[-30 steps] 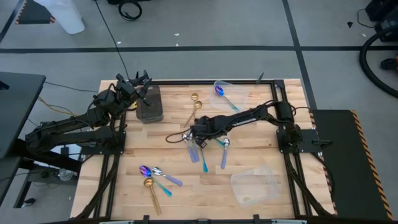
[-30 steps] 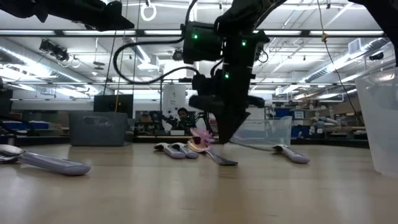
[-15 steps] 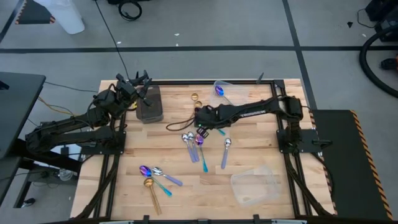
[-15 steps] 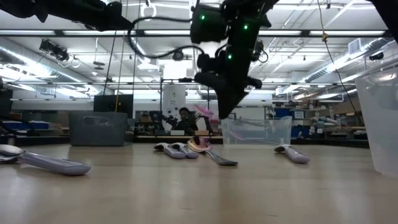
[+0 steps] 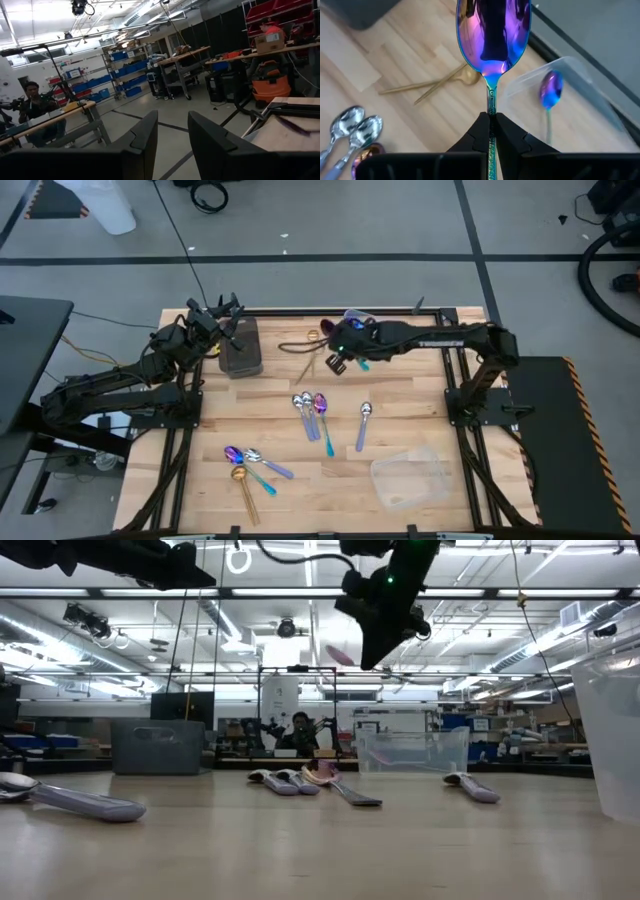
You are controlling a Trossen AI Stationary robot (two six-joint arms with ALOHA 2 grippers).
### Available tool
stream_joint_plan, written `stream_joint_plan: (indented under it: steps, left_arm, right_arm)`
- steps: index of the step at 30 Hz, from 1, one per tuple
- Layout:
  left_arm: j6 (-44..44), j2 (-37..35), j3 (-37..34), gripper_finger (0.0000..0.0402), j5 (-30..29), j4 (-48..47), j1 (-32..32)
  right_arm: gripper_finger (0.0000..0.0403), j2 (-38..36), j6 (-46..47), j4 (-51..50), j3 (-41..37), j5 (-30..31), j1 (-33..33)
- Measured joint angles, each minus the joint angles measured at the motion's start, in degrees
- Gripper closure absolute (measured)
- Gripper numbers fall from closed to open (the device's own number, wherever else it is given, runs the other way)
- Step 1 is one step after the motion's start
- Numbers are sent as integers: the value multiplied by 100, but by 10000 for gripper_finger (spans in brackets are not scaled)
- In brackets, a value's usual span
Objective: Sort silverware by color (type)
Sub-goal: Put the blue spoon into the top transparent bin
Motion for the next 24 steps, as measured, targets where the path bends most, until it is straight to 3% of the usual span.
stream_joint_plan:
  steps: [10,16,24]
  left_arm:
    - [-7,0,-1,285,0,-1,0]
    - [-7,0,0,285,0,-3,0]
    - [-9,0,0,285,0,-4,0]
  right_arm:
    - [378,-266,-858,-235,-4,-2,-530]
    - [378,-256,-1308,-77,-431,-7,-1035]
    - [378,-249,-1773,1059,-1262,-16,-1635]
